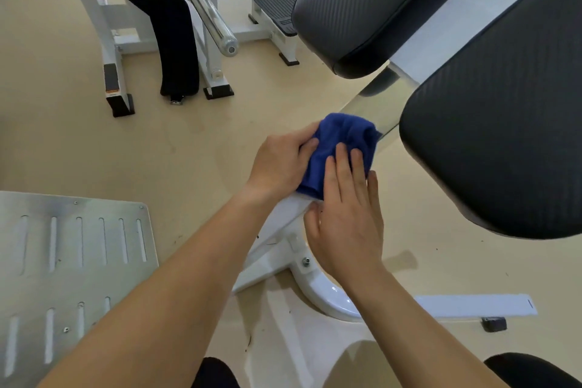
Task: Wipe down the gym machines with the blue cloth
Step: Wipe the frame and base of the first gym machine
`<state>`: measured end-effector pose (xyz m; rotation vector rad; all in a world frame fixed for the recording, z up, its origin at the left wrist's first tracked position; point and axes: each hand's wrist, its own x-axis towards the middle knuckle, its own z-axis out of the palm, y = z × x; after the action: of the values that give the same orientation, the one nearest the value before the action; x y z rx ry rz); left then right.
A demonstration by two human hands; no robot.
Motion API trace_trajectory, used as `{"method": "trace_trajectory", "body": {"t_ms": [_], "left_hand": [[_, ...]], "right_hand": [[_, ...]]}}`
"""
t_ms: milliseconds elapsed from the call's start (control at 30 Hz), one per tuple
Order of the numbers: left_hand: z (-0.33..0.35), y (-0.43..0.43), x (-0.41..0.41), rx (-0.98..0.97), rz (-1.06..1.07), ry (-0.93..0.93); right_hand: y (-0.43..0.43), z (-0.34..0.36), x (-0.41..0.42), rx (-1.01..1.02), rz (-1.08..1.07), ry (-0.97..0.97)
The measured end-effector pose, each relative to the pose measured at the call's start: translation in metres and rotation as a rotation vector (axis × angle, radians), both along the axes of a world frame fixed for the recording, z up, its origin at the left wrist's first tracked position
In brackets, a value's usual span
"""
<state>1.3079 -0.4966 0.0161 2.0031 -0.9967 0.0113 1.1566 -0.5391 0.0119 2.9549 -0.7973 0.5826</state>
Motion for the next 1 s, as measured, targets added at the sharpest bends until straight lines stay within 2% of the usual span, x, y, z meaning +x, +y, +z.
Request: {"method": "trace_trajectory", "body": {"t_ms": [100, 200, 267, 333, 400, 467, 533, 667, 733, 833, 933, 1000], "left_hand": [[0.018, -0.012, 0.004, 0.029, 0.016, -0.057], [0.020, 0.003, 0.001, 0.016, 0.156, -0.123], [0.002, 0.030, -0.001, 0.074, 0.290, -0.101], [-0.016, 0.053, -0.009, 0.169, 0.334, -0.009], [-0.032, 0.058, -0.022, 0.146, 0.256, 0.154], [-0.044, 0.058, -0.037, 0.027, 0.202, 0.248], [-0.061, 0.060, -0.043, 0.022, 0.260, 0.165], [-0.079, 0.071, -0.037, 0.257, 0.475, 0.052], [-0.079, 0.068, -0.029, 0.198, 0.419, 0.071], [-0.078, 0.065, -0.024, 0.066, 0.198, 0.150], [-0.091, 0.077, -0.023, 0.070, 0.185, 0.140], [-0.105, 0.092, -0.021, 0.096, 0.185, 0.153]], "right_hand": [[-0.004, 0.009, 0.005, -0.036, 0.040, -0.062], [-0.010, 0.018, 0.009, -0.035, 0.073, -0.094], [-0.006, 0.020, 0.013, -0.033, 0.119, -0.074], [0.005, 0.021, 0.020, -0.046, 0.165, -0.043], [0.011, 0.021, 0.029, -0.097, 0.179, 0.030], [0.007, 0.022, 0.038, -0.180, 0.182, 0.140], [0.001, 0.023, 0.046, -0.280, 0.222, 0.282], [0.004, 0.024, 0.067, -0.381, 0.335, 0.575], [0.004, 0.025, 0.080, -0.380, 0.368, 0.643], [-0.004, 0.027, 0.093, -0.430, 0.386, 0.716], [-0.002, 0.020, 0.099, -0.510, 0.429, 0.775], [0.010, 0.008, 0.103, -0.491, 0.486, 0.814]]}}
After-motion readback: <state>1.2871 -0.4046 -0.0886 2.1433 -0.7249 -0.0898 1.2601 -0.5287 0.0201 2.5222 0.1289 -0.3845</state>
